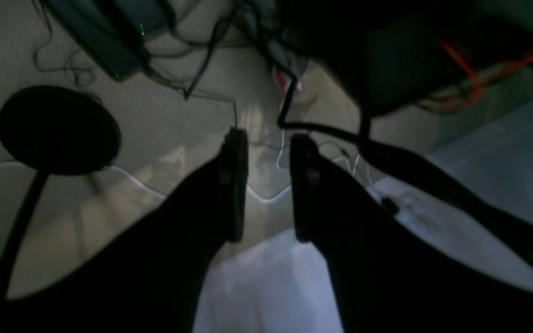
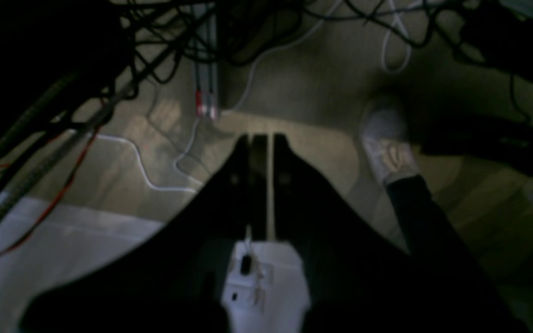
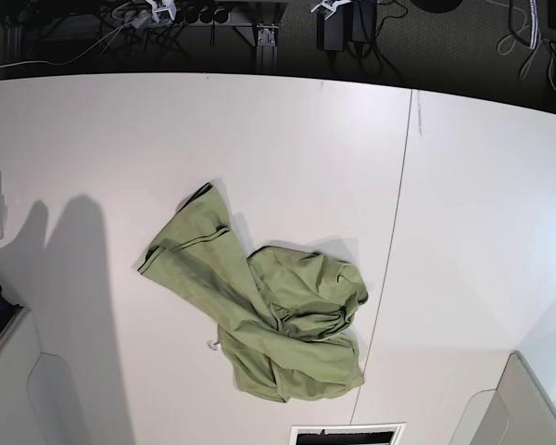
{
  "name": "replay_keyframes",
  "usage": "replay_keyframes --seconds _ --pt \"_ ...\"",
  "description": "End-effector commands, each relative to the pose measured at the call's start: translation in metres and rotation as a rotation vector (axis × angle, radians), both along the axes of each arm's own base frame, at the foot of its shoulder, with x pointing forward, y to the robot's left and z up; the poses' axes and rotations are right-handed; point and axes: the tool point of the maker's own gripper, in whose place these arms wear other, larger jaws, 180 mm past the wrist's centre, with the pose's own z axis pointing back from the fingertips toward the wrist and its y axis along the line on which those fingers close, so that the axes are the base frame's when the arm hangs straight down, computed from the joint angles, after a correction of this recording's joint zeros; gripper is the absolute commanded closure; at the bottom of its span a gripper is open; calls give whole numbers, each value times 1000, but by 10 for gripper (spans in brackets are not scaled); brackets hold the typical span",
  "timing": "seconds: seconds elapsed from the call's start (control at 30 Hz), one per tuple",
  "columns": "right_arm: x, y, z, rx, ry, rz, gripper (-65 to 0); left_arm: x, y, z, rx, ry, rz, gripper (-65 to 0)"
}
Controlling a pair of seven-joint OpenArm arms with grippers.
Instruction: Layout the t-shirt on the table in an organized manner, then fold the t-shirt properly
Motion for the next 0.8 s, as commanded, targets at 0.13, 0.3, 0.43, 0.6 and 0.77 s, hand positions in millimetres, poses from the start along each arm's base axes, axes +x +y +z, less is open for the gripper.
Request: replay_keyframes --seconds 0.13,0.3,0.43,0.6,0.77 --pt "5 -4 20 2 -95 13 -19 7 1 24 -50 -110 -24 -160" --pt "31 -16 52 19 -223 -21 -19 20 8 54 -50 -175 -32 -160" --pt "56 -26 87 21 -340 33 -19 46 26 83 -31 -281 13 -160" --pt "82 -27 140 31 -464 133 -19 85 56 134 18 -446 93 -160" --pt "104 -19 189 41 -539 232 -19 117 69 198 2 -588 115 -160"
